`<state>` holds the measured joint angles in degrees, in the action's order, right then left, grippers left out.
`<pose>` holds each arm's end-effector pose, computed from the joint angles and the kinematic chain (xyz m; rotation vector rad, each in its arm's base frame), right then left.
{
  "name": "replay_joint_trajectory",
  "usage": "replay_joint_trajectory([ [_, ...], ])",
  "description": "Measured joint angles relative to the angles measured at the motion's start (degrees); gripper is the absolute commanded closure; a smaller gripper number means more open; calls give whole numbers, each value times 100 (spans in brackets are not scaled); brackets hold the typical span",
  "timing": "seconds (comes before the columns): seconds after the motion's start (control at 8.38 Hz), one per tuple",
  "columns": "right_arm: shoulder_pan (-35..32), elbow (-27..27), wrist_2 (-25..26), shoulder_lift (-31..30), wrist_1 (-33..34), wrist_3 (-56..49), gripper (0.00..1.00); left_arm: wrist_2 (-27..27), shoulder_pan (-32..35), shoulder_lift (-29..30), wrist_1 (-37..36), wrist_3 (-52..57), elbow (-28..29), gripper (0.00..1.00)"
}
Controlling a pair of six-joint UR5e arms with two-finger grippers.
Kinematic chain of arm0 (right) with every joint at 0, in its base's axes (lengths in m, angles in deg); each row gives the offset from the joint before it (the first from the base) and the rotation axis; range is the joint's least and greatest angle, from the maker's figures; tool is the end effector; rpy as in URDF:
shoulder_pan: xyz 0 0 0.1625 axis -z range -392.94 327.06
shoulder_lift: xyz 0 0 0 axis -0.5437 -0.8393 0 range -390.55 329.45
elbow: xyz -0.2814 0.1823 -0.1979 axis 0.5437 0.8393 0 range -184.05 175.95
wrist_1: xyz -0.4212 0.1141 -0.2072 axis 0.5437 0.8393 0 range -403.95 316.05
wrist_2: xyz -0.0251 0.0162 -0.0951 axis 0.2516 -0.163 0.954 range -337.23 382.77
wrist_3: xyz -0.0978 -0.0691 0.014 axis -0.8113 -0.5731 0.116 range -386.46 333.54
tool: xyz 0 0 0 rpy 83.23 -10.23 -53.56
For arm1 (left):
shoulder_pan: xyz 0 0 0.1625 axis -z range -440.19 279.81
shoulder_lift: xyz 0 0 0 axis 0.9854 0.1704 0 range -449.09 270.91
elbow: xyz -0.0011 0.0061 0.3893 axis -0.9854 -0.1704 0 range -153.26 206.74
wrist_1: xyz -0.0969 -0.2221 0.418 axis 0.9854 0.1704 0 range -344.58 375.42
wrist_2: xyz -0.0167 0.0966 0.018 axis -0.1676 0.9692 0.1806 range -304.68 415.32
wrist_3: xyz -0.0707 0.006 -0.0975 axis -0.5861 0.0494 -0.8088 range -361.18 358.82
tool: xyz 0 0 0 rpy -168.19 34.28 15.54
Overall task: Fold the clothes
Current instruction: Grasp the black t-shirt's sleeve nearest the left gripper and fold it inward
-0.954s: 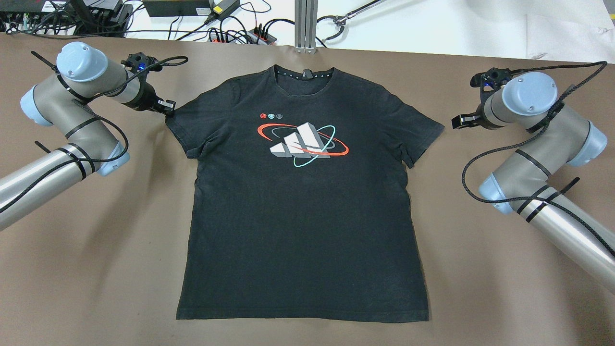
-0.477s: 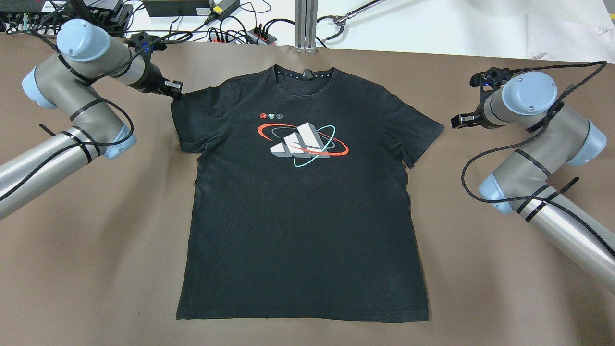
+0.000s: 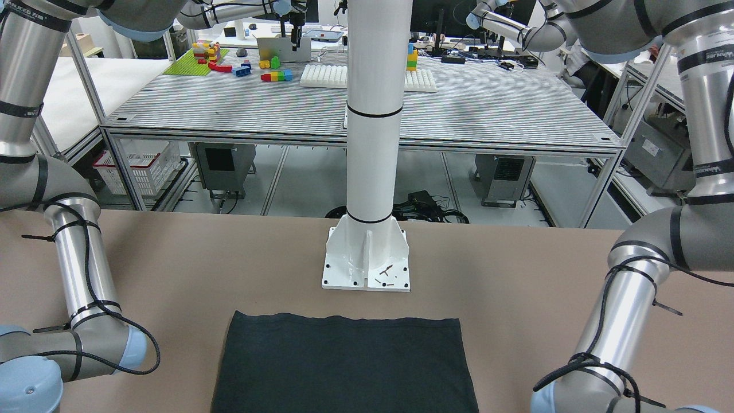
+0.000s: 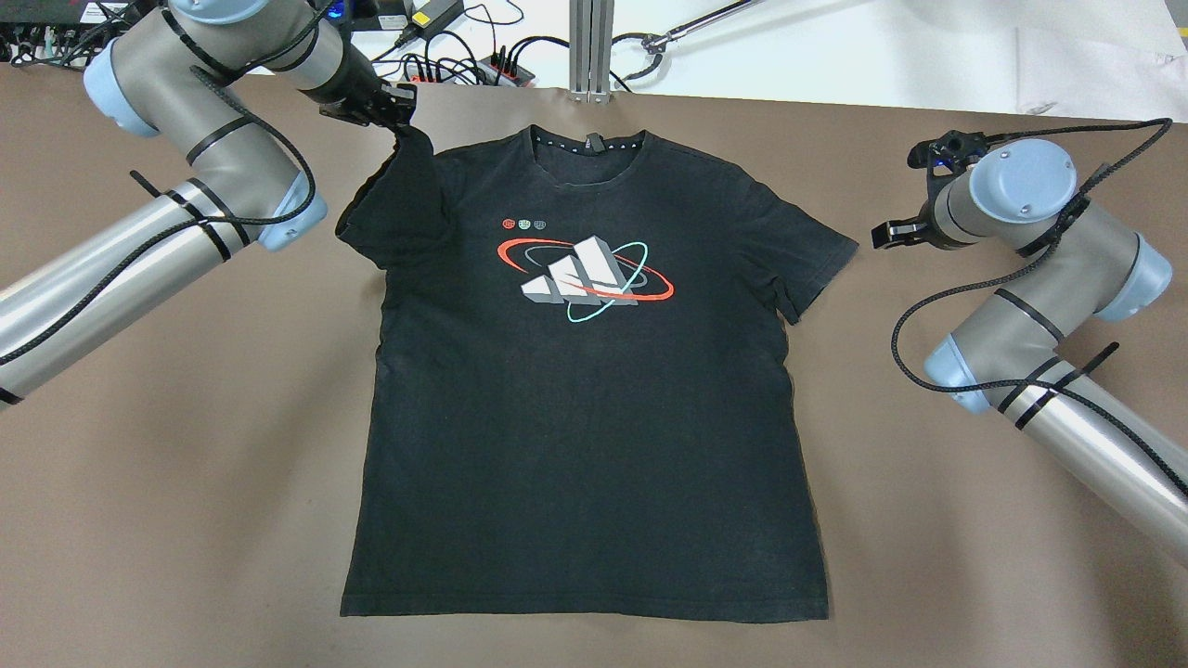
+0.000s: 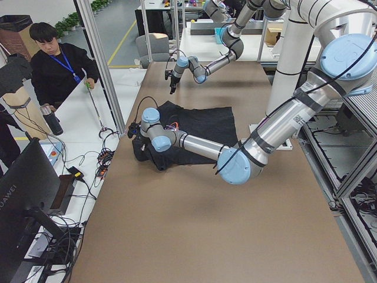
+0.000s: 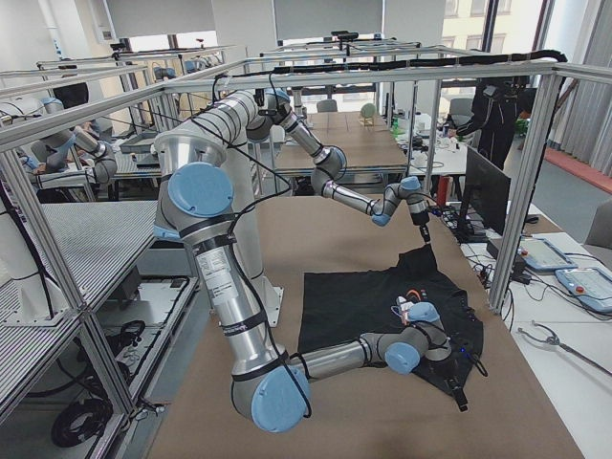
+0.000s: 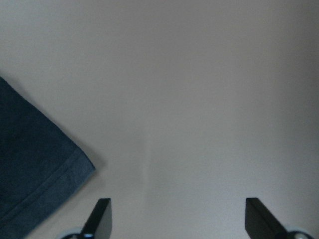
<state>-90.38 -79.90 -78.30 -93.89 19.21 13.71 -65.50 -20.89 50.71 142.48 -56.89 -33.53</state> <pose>-0.3270 -0.7168 0.4381 0.4413 -0.5555 0.0608 0.3850 -0.7887 0.2269 0.3707 1.0216 -0.1248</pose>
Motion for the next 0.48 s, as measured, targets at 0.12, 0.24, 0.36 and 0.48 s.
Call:
replay_joint_trajectory([
  [0.12,3,0,0,-2,-3,0,6,176,-147,114,-124,-221,-92,100],
  [0.24,9,0,0,-3,-4,3,6,462,-381,208,-181,-410,-126,100],
  [0.36,15,0,0,-7,-5,3,6,717,-612,267,-203,-575,-135,100],
  [0.48,19,3,0,-9,-5,1,6,969,-837,299,-211,-684,-126,100],
])
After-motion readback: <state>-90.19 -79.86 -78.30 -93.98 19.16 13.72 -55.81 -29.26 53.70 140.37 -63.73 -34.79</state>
